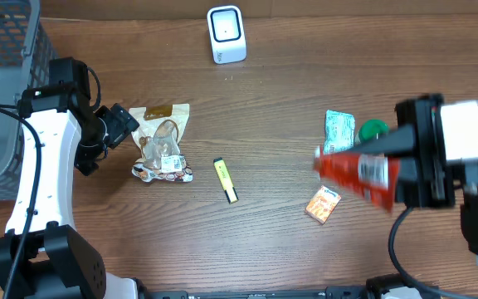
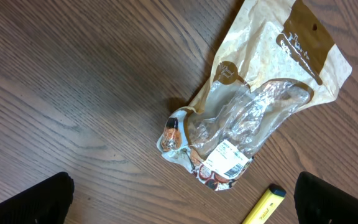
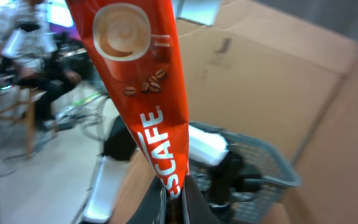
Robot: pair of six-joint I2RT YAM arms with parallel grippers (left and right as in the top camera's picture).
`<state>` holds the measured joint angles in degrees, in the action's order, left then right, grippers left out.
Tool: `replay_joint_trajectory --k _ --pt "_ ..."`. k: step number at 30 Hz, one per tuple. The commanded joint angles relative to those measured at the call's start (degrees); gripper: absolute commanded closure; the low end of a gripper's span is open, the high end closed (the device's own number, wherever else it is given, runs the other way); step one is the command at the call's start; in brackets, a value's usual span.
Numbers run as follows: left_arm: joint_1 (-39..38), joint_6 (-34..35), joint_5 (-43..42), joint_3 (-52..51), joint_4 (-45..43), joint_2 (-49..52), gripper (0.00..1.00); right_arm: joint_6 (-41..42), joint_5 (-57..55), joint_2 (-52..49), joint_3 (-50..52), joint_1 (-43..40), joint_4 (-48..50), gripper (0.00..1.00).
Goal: Scan the item barcode
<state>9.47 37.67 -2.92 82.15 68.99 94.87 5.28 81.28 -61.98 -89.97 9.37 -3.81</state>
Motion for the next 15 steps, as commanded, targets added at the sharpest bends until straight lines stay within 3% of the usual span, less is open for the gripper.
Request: replay_joint_trajectory --k 1,5,15 --pt "0.3 -0.4 0.5 0.5 -0.1 0.5 0.0 8.3 -12.1 -0.7 -0.5 -0.3 3.2 0.96" --pt "0.3 -0.4 0.6 0.5 -0.1 0.5 0.0 11.1 -19.7 -2.0 -0.5 -0.3 9.1 0.96" --pt "0.2 -0.4 0.6 0.5 -0.1 0.5 0.0 11.1 -19.7 -5.4 -0.5 -0.3 16.2 0.96"
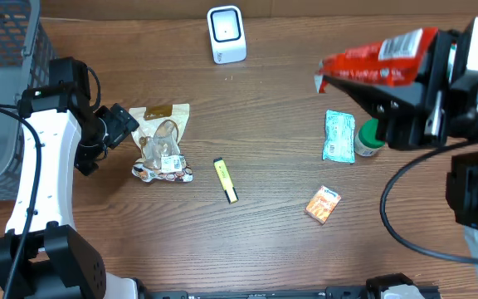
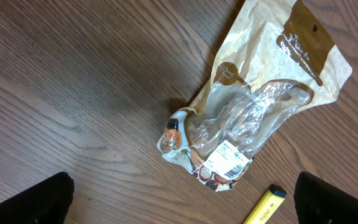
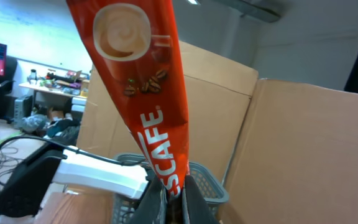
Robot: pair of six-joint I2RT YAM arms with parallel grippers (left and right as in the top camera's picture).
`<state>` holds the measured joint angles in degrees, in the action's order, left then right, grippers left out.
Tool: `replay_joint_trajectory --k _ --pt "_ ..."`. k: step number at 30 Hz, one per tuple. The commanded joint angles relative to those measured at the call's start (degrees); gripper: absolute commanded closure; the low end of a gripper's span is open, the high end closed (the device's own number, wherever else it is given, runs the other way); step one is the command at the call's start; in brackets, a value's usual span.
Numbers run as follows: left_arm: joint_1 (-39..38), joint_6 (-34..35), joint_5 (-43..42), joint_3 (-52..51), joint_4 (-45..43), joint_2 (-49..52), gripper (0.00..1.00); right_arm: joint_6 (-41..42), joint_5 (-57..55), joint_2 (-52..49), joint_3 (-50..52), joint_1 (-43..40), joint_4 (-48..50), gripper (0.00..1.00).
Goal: Scan the item barcode
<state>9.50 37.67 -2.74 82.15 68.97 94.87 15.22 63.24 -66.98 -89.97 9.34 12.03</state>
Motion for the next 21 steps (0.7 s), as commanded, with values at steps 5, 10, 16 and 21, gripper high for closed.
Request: replay_joint_trajectory --k 5,10,16,21 --pt "0.2 -0.4 0.4 0.5 -0.1 0.5 0.0 2.4 -0.3 -0.3 -0.5 -0.3 -0.7 0.96" --pt "0.2 -0.4 0.4 0.5 -0.1 0.5 0.0 2.6 -2.7 -1.7 -0.5 -0.2 -13.6 0.96" --pt "0.2 -0.4 0.4 0.5 -0.1 0.5 0.0 2.4 -13.2 -7.9 -0.4 0.3 -33.4 0.96" --pt "0.2 -0.4 0.4 0.5 -0.1 0.5 0.0 6.3 -25.4 -15.8 -0.5 2.7 -40.4 0.97"
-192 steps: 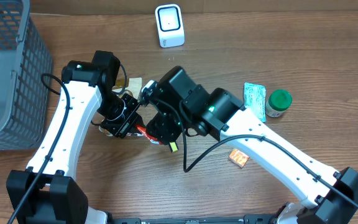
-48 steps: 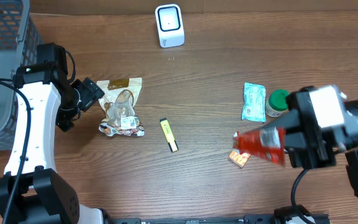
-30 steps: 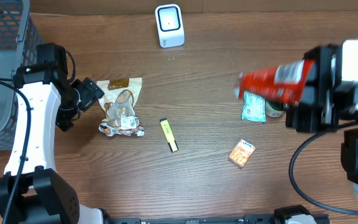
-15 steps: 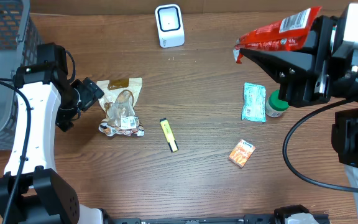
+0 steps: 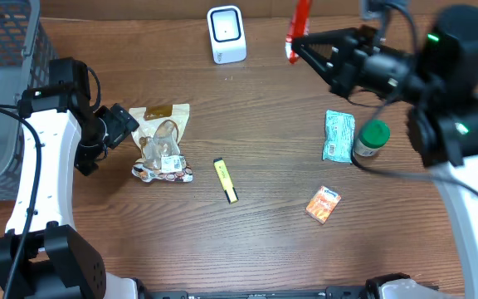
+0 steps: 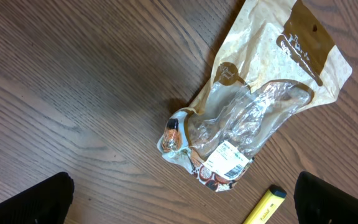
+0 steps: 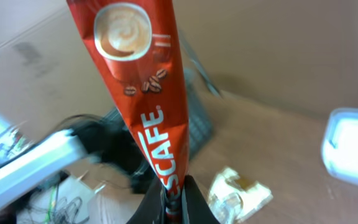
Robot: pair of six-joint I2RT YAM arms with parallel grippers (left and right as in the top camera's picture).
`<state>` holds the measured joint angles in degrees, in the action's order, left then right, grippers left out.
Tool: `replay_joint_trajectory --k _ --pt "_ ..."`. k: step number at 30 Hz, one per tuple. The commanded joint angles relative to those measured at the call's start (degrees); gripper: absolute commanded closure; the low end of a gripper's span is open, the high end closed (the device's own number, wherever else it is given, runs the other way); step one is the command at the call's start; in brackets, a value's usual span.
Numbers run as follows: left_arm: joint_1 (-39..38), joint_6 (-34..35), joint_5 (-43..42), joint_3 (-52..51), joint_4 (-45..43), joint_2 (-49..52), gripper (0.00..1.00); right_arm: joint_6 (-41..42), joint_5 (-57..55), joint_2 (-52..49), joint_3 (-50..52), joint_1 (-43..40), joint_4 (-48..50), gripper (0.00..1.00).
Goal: Scan the item barcode
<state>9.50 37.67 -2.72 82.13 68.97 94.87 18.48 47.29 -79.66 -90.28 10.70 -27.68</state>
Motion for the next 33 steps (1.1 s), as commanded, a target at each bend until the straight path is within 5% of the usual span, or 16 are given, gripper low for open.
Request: replay_joint_trajectory --k 1,5,15,24,33 --pt "0.2 -0.4 0.4 0.5 -0.1 0.5 0.0 4.3 -9.6 -5.1 -0.5 1.7 -0.9 0.97" --pt "0.2 -0.4 0.4 0.5 -0.1 0.5 0.0 7.1 -9.6 -12.0 -7.3 2.6 -4.2 0.97" --pt "0.2 -0.4 0.4 0.5 -0.1 0.5 0.0 6.8 -17.7 -34.5 -42.6 4.8 -17.3 0.96" --pt "0.2 -0.4 0.4 0.5 -0.1 0.5 0.0 -9.9 -34.6 -45.3 -42.8 9.9 -14.8 0.96" --pt "0.2 -0.4 0.4 0.5 -0.1 0.5 0.0 -11.3 -43.2 -55.1 -42.8 12.9 -11.6 0.96"
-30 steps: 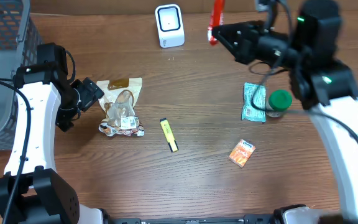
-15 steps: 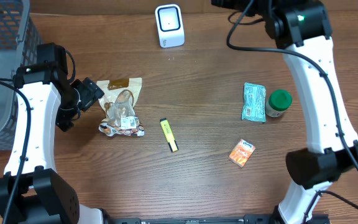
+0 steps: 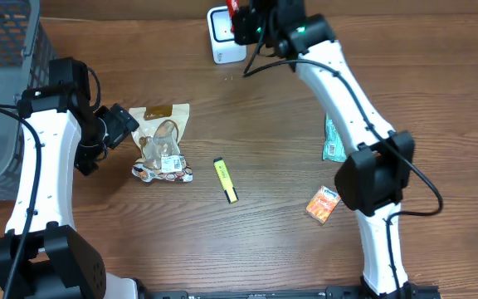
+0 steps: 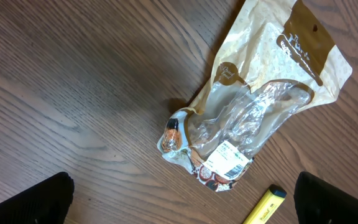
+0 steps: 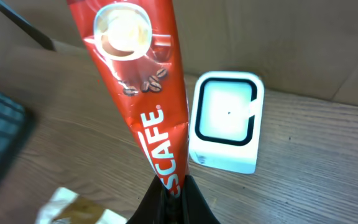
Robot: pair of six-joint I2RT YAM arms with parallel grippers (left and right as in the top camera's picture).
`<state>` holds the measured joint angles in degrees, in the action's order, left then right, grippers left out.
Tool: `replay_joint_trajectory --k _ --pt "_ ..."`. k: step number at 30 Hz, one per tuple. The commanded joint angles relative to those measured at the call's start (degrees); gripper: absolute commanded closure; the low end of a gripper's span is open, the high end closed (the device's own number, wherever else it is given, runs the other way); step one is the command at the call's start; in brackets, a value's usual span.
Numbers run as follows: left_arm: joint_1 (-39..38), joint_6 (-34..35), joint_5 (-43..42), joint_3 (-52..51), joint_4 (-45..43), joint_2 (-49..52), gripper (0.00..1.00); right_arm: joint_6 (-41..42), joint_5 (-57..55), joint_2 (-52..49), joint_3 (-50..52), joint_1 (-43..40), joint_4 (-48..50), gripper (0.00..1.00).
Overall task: Scan the item barcode
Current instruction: 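Hold the Nescafe stick under the white scanner with the right gripper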
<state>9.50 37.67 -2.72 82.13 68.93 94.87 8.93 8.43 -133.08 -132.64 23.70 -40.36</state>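
A red Nescafe packet (image 5: 143, 93) stands up from my right gripper (image 5: 173, 190), which is shut on its lower end. The white scanner (image 5: 227, 121) with its dark-framed window lies just right of the packet in the right wrist view. From overhead, the right gripper (image 3: 256, 21) hangs over the scanner (image 3: 221, 37) at the table's back edge, and only a sliver of the packet (image 3: 236, 8) shows. My left gripper (image 4: 182, 202) is open above the wood, near a tan snack bag (image 4: 253, 106).
The tan snack bag (image 3: 163, 141) lies left of centre, with a yellow highlighter (image 3: 226, 180) beside it. A teal packet (image 3: 336, 137) and a small orange box (image 3: 323, 204) lie on the right. A grey basket (image 3: 2, 83) stands at the far left.
My right gripper has moved left along the back of the table with the red packet, from right of the scanner to directly over it. The left arm has not moved.
My right gripper held the red packet low over the right side of the table. Then it was higher, toward the back right. Then it was at the back, right of the scanner, and now at the scanner. The left gripper stayed open by the snack bag.
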Motion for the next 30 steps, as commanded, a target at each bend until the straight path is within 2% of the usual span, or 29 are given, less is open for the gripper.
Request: replay_joint_trajectory --k 1,16,30 --pt "0.2 -0.4 0.4 0.5 0.0 0.5 0.0 -1.7 -4.6 -2.5 -0.4 -0.1 1.3 0.96" --pt "0.2 -0.4 0.4 0.5 0.0 0.5 0.0 -0.3 -6.9 -11.8 -0.4 -0.1 1.4 0.96" --pt "0.2 -0.4 0.4 0.5 0.0 0.5 0.0 0.2 -6.9 -13.0 -0.1 -0.1 -0.2 0.96"
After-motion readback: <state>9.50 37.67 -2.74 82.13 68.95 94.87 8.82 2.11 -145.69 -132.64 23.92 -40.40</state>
